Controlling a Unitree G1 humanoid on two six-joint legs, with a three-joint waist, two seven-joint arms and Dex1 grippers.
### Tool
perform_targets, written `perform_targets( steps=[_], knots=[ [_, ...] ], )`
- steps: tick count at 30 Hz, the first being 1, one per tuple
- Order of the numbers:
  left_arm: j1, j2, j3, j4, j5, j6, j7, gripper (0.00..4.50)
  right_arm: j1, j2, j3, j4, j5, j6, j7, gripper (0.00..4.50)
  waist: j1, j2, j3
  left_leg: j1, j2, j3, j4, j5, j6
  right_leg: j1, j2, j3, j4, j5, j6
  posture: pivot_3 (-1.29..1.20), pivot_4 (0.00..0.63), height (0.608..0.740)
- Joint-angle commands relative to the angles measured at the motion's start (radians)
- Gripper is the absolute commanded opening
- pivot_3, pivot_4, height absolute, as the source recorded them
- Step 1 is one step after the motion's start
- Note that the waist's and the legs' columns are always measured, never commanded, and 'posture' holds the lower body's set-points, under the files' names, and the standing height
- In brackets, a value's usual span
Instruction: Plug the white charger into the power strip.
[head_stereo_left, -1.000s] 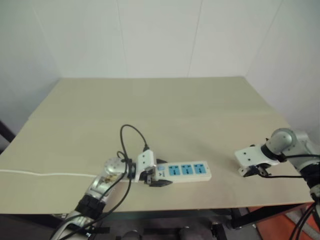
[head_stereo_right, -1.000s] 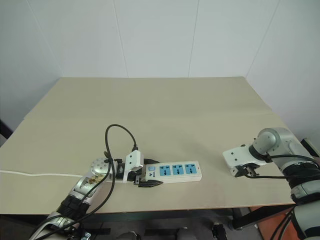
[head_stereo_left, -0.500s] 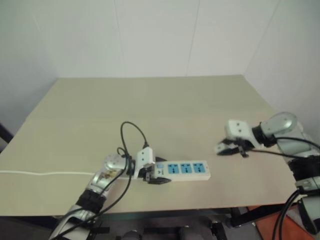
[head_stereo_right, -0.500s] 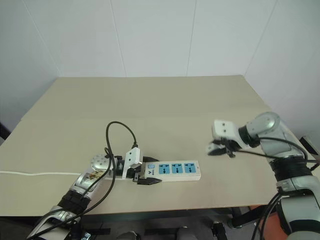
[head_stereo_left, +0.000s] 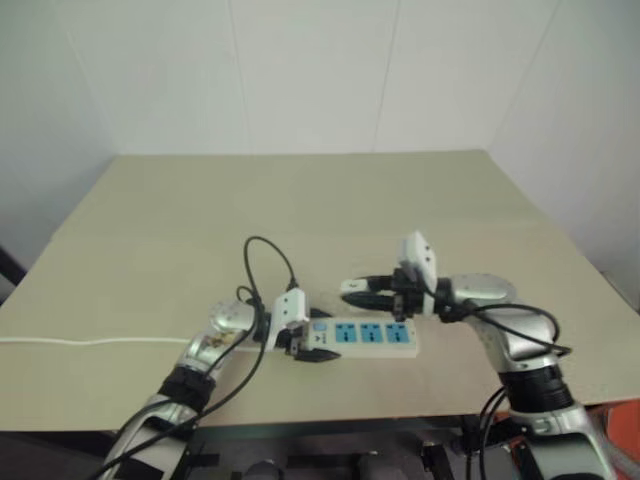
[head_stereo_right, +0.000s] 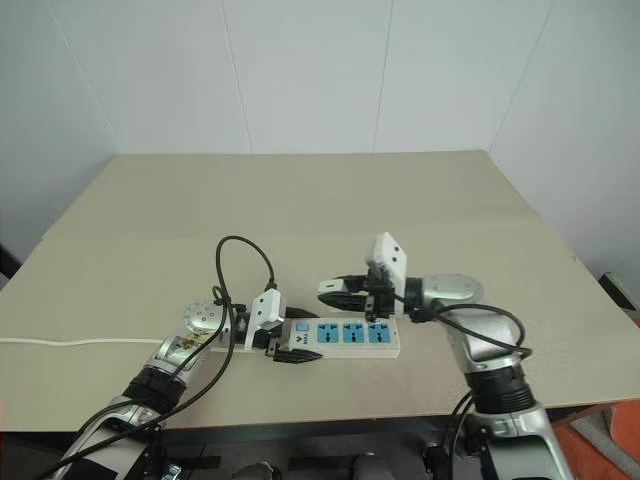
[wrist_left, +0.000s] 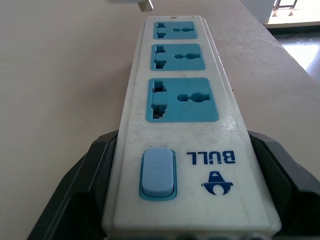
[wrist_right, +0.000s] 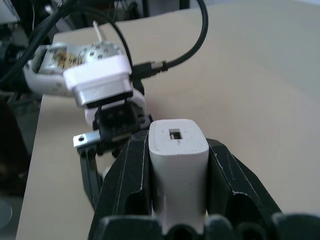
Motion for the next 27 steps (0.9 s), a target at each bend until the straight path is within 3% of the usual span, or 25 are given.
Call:
perform_targets(
  steps=[1, 9, 27],
  knots=[
    [0.007, 0.011, -0.003, 0.014, 0.021, 0.003, -0.003, 3.31, 0.005, 0.019, 0.019, 0.002, 0.010, -0.050, -0.018, 1.19, 0.000, 0.000, 0.000, 0.000, 0.000, 0.000, 0.000, 0.000, 0.000, 0.000, 0.000, 0.000, 0.000, 0.000, 0.000, 0.00, 0.150, 0.740],
    [0.025, 0.014, -0.005, -0.011, 0.022, 0.009, 0.001, 3.31, 0.045, 0.033, 0.118, 0.076, -0.039, -0.223, 0.035, 1.19, -0.002, 0.000, 0.000, 0.000, 0.000, 0.000, 0.000, 0.000, 0.000, 0.000, 0.000, 0.000, -0.001, 0.000, 0.000, 0.00, 0.150, 0.740],
    [0.051, 0.025, 0.000, -0.053, 0.012, 0.035, -0.008, 3.31, 0.017, -0.003, 0.138, 0.235, -0.090, -0.348, 0.056, 1.19, -0.002, 0.000, 0.000, 0.001, 0.000, 0.000, -0.001, 0.000, 0.000, 0.000, 0.000, 0.000, -0.001, 0.000, 0.000, 0.00, 0.150, 0.740]
  ],
)
